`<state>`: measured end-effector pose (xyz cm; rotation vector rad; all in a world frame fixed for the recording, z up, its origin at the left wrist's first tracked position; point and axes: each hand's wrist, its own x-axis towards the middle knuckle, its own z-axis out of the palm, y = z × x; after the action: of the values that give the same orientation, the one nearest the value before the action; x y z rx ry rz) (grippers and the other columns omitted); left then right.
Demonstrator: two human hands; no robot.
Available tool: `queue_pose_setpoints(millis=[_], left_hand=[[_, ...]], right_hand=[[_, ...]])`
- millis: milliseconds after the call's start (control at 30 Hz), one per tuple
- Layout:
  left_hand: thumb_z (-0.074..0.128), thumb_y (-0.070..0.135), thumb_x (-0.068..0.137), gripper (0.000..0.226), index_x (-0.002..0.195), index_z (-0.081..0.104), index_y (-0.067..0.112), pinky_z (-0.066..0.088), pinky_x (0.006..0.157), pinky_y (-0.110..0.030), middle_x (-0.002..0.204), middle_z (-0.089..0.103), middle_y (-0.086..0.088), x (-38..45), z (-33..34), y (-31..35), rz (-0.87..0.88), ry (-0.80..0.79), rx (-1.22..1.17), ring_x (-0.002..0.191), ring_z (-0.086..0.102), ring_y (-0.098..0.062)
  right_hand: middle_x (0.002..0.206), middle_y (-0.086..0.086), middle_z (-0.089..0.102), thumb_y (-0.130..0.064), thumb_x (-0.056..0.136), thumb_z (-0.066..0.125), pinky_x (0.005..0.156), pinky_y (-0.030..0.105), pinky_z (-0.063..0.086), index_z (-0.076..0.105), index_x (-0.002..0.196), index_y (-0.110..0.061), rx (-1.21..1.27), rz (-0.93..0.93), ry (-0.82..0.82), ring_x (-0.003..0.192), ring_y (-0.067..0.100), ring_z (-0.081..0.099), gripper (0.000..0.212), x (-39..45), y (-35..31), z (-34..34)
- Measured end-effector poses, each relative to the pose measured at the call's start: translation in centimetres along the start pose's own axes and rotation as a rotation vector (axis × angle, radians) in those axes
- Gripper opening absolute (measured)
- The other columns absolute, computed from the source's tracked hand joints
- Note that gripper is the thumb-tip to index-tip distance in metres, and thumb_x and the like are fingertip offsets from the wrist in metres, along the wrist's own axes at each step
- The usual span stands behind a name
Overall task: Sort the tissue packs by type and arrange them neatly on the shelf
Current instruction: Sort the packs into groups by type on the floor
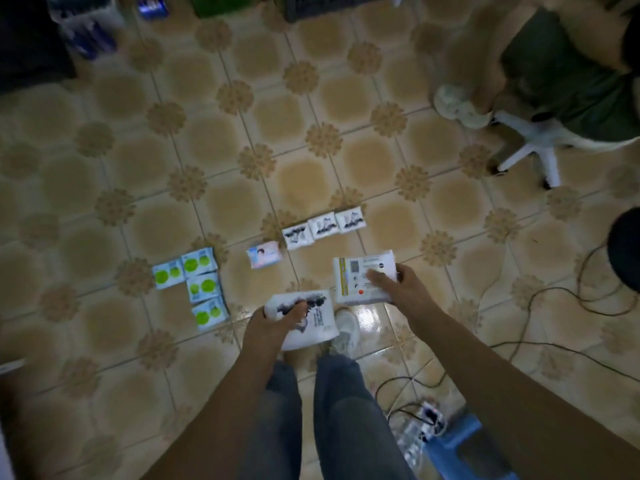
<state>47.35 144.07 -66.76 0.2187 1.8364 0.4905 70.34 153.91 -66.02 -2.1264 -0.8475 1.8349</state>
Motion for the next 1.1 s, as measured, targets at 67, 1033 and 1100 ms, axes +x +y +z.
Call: queue_pose_setpoints(millis=[67,1033,1100], left_hand=[[0.086,0.035,0.074,0.034,0.097,0.073,0.014,0.06,0.078,-0.042,0.093,0.076,-0.009,6.3,2.3,-3.2,-0.039,-0.004,-0.029,0.088,0.072,-0.027],[0.065,-0.005,0.088,0.075,0.151,0.027,0.014,0.053,0.094,-0.041,0.129,0.057,-0.018,48.2,16.7,-18.7,-0.179,-0.015,-0.45,0.104,0.064,-0.029],[0.076,0.004,0.079,0.097,0.153,0.016,0.023,0.052,0.082,-0.039,0.134,0.053,-0.02,46.2,15.6,-18.2,-0.227,-0.02,-0.29,0.097,0.063,-0.029]], right_hand=[[0.12,0.001,0.064,-0.048,0.073,0.081,0.09,0.035,0.053,0.052,0.13,-0.015,-0.147,-0.031,-0.007,0.103,0.018,0.065,0.072,6.3,2.6,1.7],[0.13,0.016,0.056,-0.03,0.096,0.053,0.083,0.03,0.046,0.003,0.156,-0.013,-0.626,-0.014,-0.052,0.105,0.026,0.058,0.08,43.9,21.1,12.3],[0.122,0.019,0.059,-0.027,0.098,0.05,0.069,0.028,0.042,-0.012,0.154,-0.007,-0.845,-0.029,-0.109,0.086,0.022,0.056,0.086,40.8,20.3,12.3]])
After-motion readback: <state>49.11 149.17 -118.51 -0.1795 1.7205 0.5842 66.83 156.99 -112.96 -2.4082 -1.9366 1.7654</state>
